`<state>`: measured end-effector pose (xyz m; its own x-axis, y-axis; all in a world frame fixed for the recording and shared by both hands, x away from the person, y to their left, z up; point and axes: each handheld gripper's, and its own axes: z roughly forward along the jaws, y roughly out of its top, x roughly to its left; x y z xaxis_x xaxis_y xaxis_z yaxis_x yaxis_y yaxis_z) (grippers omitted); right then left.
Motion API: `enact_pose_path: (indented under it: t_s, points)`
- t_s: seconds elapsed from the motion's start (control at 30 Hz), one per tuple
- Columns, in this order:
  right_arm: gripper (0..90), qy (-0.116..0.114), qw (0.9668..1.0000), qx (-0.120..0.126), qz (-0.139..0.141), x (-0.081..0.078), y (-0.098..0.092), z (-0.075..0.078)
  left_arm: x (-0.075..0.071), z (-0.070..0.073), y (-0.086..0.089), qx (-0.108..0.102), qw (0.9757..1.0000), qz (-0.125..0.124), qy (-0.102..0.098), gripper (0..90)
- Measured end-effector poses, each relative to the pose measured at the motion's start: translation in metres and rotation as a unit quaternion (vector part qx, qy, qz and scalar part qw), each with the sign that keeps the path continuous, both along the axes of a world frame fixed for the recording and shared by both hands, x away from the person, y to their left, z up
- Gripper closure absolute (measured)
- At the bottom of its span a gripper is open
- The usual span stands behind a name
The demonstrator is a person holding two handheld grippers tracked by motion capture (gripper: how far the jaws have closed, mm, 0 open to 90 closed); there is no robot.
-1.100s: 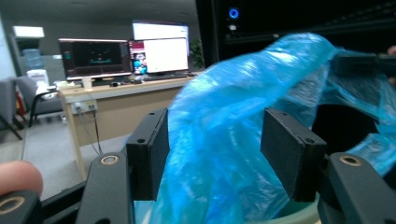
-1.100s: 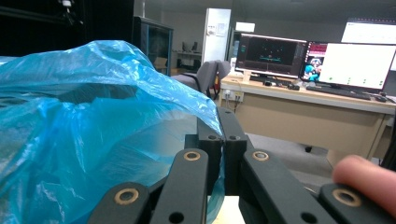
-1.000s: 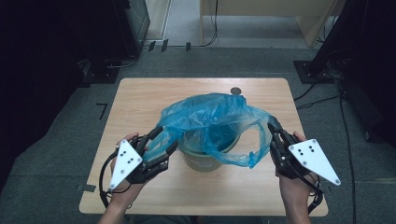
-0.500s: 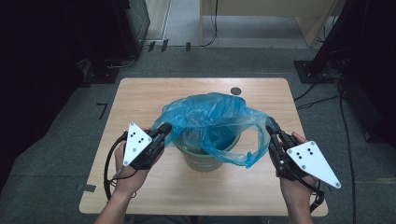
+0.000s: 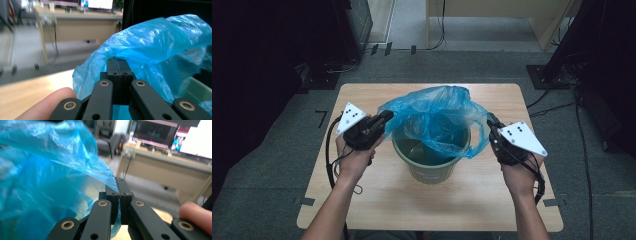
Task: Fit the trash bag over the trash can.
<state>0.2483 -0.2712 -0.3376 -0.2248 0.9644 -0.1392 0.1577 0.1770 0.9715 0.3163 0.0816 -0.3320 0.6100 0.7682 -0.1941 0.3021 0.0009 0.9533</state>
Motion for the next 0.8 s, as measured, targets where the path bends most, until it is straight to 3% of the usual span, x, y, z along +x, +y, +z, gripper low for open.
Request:
enact_pose_path:
  t_s: [0.07, 0.17, 0.2, 0.27, 0.3, 0.5, 0.6, 0.7, 0.8]
  points:
    - [90.0, 0.022, 0.9997, -0.003, -0.007, 0.013, 0.001, -0.009, 0.017, -0.007, 0.003, -0.021, 0.9985, -0.013, 0.049, 90.0]
    - [90.0, 0.056, 0.9983, -0.008, -0.014, 0.031, 0.001, -0.026, 0.037, -0.02, 0.01, -0.059, 0.9911, -0.033, 0.115, 90.0]
    - [90.0, 0.066, 0.9977, -0.003, -0.015, 0.035, 0.001, -0.032, 0.042, -0.025, 0.013, -0.072, 0.9875, -0.043, 0.133, 90.0]
    - [90.0, 0.082, 0.9964, -0.006, -0.017, 0.042, 0.002, -0.042, 0.051, -0.034, 0.018, -0.096, 0.9809, -0.053, 0.161, 90.0]
    - [90.0, 0.089, 0.9959, -0.008, -0.017, 0.044, 0.002, -0.046, 0.054, -0.038, 0.018, -0.1, 0.9797, -0.051, 0.166, 90.0]
    - [90.0, 0.114, 0.9932, -0.009, -0.024, 0.056, 0.008, -0.063, 0.063, -0.051, 0.012, -0.1, 0.9833, -0.031, 0.149, 90.0]
    - [90.0, 0.122, 0.992, -0.008, -0.031, 0.061, 0.01, -0.068, 0.068, -0.058, 0.009, -0.102, 0.9819, -0.012, 0.159, 90.0]
    - [90.0, 0.129, 0.9912, -0.005, -0.031, 0.064, 0.012, -0.071, 0.072, -0.065, 0.006, -0.098, 0.9794, -0.011, 0.176, 89.9]
    - [90.0, 0.131, 0.9909, -0.002, -0.031, 0.065, 0.013, -0.075, 0.071, -0.073, 0.003, -0.081, 0.9783, -0.008, 0.191, 90.0]
